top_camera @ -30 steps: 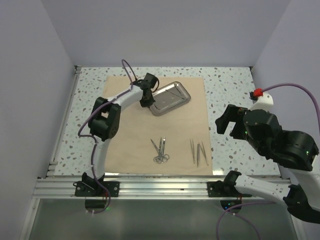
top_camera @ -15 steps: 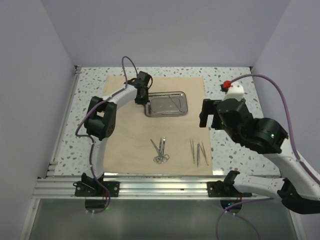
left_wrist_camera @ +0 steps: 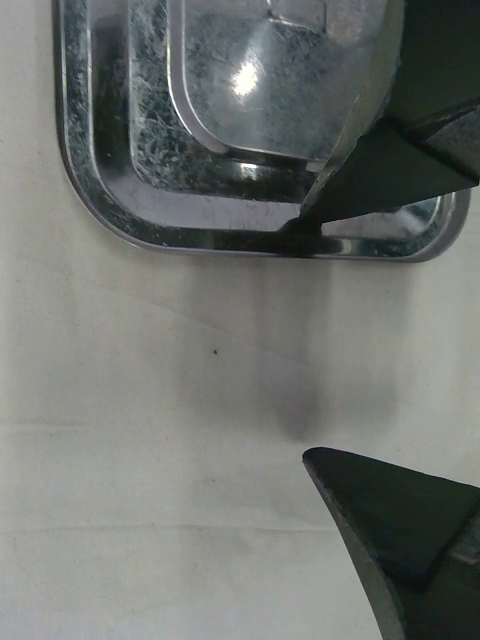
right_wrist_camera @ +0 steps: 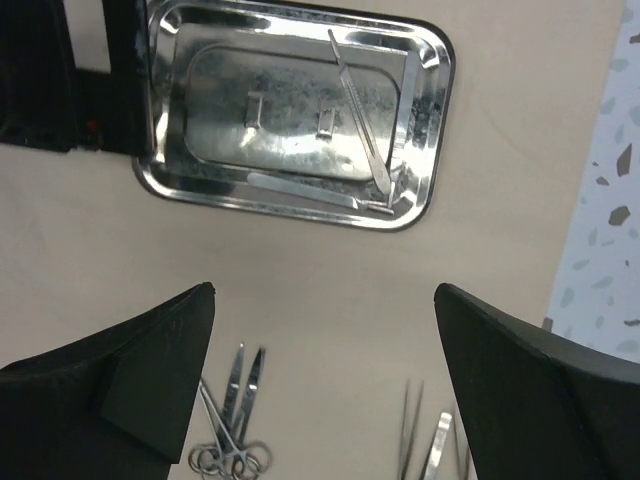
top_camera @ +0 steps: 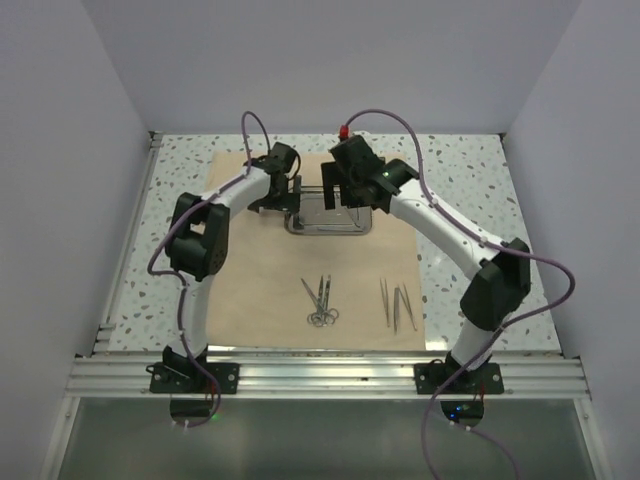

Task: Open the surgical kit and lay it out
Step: Adjust the container in the surgical kit, then pick up the medical item from the container.

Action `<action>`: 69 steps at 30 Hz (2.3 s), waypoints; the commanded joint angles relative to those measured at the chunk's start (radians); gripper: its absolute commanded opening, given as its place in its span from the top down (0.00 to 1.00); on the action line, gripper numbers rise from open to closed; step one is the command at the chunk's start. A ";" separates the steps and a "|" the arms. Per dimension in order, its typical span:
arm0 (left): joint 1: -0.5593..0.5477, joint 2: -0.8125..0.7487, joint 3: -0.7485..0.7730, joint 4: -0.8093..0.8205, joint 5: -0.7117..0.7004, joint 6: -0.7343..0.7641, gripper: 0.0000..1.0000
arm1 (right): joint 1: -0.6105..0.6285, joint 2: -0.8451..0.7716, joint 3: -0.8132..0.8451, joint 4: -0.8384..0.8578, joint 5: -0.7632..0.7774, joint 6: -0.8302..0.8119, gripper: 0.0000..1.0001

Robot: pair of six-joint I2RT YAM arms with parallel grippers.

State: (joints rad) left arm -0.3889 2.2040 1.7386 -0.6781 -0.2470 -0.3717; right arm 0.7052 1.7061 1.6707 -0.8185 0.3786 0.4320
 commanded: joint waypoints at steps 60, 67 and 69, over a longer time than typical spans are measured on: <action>0.015 -0.816 -0.487 -0.186 0.023 -0.181 0.04 | -0.211 1.007 0.893 -0.238 -0.119 0.025 0.60; 0.022 -0.820 -0.496 -0.175 0.018 -0.164 0.04 | -0.213 1.017 0.847 -0.263 -0.133 0.037 0.93; 0.024 -0.819 -0.495 -0.175 0.015 -0.156 0.04 | -0.214 1.017 0.836 -0.261 -0.138 0.042 1.00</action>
State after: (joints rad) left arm -0.3771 1.4181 1.2461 -0.8848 -0.2134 -0.5388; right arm 0.4877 2.6637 2.5481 -1.0000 0.2726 0.4591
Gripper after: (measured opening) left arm 0.964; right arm 0.019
